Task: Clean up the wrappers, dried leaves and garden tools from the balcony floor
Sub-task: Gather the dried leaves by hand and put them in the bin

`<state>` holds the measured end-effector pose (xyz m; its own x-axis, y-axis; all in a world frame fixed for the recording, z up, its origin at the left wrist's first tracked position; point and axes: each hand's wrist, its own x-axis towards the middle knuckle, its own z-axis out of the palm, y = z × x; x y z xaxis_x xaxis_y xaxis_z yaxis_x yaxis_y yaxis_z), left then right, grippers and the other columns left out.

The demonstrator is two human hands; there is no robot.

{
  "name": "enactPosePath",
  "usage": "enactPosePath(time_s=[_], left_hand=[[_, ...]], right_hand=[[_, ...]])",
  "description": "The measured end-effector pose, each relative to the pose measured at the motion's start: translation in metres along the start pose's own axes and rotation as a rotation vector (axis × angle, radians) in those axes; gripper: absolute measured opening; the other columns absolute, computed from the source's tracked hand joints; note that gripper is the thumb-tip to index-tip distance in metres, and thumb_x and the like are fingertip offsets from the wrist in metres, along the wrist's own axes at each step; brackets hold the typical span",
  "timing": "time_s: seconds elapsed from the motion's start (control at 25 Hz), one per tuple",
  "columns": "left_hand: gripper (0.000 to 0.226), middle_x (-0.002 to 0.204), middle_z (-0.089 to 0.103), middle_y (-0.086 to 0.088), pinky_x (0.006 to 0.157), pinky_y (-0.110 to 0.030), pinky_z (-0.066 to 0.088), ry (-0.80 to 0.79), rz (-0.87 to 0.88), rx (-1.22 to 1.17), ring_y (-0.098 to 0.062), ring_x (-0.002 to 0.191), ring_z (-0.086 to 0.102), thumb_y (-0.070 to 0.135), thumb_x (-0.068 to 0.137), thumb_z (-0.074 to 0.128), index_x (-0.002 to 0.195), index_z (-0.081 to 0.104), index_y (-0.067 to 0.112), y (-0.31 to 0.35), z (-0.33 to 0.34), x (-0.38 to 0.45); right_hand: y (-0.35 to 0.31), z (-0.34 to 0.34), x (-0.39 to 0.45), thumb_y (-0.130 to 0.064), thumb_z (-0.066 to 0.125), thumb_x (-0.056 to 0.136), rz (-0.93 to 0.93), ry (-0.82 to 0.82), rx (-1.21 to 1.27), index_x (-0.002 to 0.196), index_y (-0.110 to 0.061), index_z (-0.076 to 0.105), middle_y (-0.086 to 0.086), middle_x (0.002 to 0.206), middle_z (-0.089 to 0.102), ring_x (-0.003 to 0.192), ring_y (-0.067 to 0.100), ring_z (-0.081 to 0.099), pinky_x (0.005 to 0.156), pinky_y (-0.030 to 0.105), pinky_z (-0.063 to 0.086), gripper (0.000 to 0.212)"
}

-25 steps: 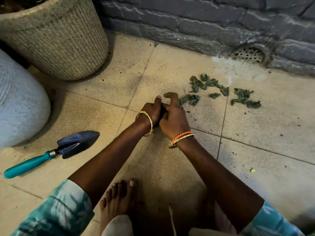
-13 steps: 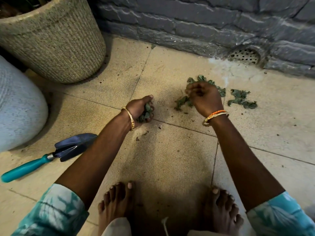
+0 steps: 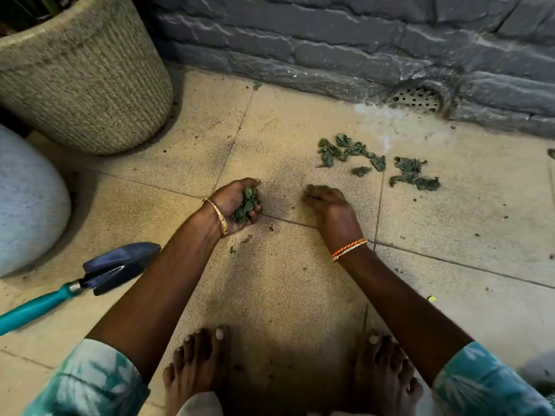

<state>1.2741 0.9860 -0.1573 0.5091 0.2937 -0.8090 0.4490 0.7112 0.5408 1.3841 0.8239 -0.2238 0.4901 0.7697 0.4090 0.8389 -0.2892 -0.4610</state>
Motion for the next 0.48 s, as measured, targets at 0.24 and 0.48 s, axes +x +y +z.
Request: enactPosePath(time_s=[0.24, 0.48], left_hand=[[0.029, 0.051, 0.053, -0.001, 0.026, -0.012, 0.028, -0.015, -0.059, 0.005, -0.006, 0.029, 0.044, 0.025, 0.096, 0.051, 0.070, 0.046, 0.012, -0.004, 0.021, 0.007], [0.027, 0.081, 0.065, -0.007, 0.028, -0.011, 0.031, -0.233, -0.011, 0.019, -0.004, 0.036, 0.043, 0.026, 0.100, 0.042, 0.086, 0.060, 0.011, -0.010, 0.056, 0.011]], right_hand=[[-0.002, -0.068, 0.035, 0.008, 0.069, 0.075, 0.787, -0.057, 0.791, 0.089, -0.002, 0.072, 0.000, 0.084, 0.074, 0.076, 0.007, 0.068, 0.072, 0.018, 0.055, 0.017], [-0.011, -0.109, 0.051, 0.013, 0.064, 0.074, 0.894, -0.205, 1.237, 0.082, -0.006, 0.066, 0.005, 0.075, 0.070, 0.070, 0.013, 0.069, 0.068, 0.026, 0.059, 0.020]])
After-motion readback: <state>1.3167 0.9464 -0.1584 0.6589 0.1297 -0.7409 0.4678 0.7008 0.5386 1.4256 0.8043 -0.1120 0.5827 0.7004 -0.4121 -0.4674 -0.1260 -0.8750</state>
